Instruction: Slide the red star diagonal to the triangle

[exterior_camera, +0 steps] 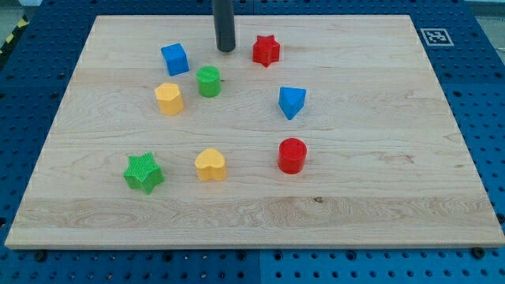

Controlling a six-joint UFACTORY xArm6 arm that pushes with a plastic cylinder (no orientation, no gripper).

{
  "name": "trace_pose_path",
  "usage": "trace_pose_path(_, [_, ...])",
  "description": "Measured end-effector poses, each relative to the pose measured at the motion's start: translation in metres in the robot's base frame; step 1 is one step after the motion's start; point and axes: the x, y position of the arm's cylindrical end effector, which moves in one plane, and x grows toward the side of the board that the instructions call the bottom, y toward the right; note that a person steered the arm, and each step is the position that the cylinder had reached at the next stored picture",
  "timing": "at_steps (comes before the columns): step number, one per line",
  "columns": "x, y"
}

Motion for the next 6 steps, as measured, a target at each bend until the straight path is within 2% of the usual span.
trace_pose_path(3, [0.012,0.078])
trace_pose_path(4, [0.033,0.081])
trace_pose_path(6, [0.069,0.138])
